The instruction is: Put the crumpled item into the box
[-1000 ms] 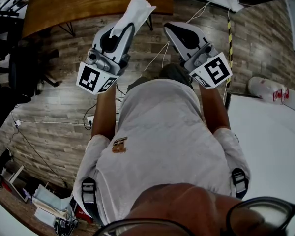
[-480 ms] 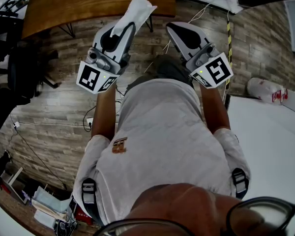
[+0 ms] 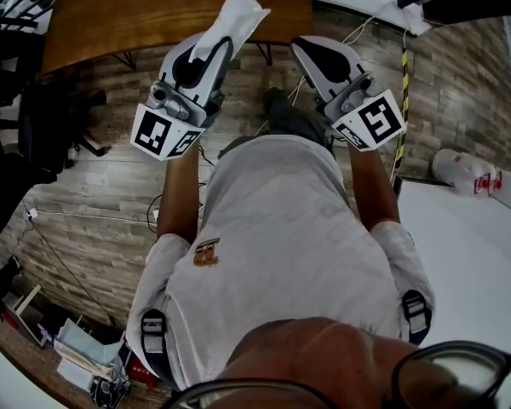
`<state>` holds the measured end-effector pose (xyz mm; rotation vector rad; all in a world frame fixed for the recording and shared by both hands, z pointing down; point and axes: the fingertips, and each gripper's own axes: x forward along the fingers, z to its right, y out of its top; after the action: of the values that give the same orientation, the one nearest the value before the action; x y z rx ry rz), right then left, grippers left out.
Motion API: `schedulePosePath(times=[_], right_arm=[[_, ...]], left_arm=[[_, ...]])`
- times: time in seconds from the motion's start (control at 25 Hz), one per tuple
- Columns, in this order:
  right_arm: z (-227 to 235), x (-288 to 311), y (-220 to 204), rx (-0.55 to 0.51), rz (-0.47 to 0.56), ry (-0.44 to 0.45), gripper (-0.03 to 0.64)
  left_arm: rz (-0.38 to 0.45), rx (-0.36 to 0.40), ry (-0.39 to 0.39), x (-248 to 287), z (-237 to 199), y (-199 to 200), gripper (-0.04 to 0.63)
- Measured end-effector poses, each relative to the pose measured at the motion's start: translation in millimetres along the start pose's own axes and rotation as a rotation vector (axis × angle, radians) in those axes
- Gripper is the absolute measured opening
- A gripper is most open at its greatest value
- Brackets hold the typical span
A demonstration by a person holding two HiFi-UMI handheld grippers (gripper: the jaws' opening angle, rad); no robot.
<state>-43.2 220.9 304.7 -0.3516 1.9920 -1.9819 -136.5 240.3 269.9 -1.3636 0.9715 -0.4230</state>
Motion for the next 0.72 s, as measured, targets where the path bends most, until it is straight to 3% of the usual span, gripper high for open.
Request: schedulePosePath(times=[0.72], right_arm=[[249, 107, -16, 0.02, -0.027, -0.011, 0.032]], left_arm=[[-0.106, -0.009, 0.014, 185, -177, -71, 0.074]])
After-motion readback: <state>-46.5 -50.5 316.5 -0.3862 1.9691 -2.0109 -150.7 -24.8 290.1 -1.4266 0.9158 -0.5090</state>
